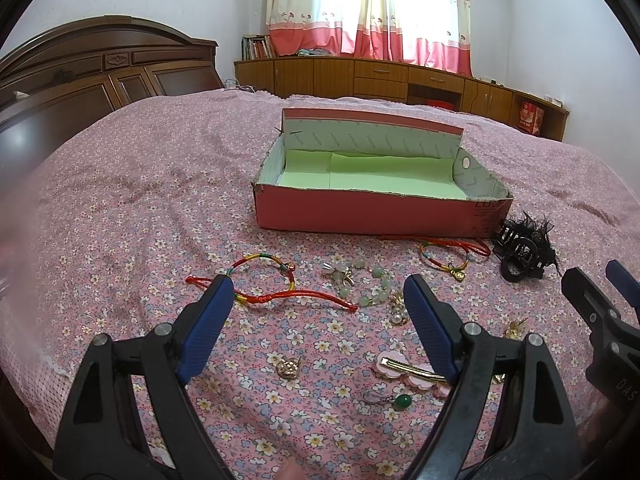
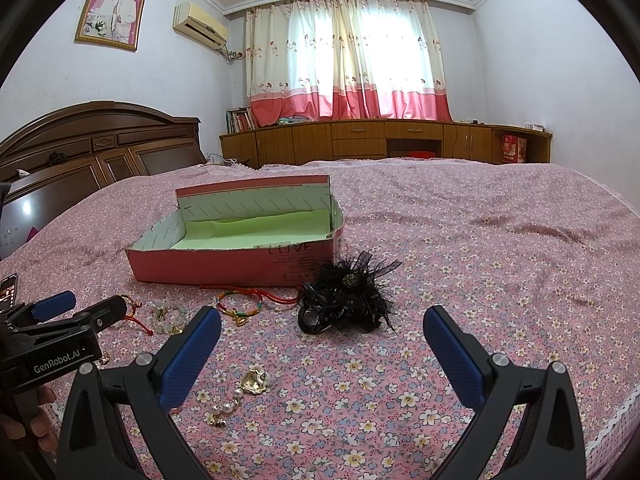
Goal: Organize jewelry
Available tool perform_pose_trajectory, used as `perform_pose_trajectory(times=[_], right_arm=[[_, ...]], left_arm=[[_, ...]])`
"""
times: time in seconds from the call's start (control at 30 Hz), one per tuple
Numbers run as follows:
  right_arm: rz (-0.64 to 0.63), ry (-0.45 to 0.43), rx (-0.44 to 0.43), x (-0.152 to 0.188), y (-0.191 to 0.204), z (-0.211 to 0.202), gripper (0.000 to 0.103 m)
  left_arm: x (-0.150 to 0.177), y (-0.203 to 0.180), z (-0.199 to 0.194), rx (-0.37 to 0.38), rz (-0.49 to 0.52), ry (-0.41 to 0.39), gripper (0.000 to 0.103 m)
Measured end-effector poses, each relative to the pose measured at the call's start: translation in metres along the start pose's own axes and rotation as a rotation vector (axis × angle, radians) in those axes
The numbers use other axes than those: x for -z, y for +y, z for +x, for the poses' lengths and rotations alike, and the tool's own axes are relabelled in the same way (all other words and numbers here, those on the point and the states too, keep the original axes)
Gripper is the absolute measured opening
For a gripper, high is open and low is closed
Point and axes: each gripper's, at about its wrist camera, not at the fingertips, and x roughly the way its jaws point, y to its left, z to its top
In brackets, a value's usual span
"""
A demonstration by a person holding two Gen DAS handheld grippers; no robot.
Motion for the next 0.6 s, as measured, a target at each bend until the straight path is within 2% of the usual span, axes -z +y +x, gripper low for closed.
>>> perform_pose_trajectory(times=[0.6], right_arm=[[-0.001,0.001,0.0,-0.0004,0.0001,-0.0005,0.103]], left_arm=[[0.0014,-0.003,-0.0006,0.003,-0.001,-0.002,0.08]])
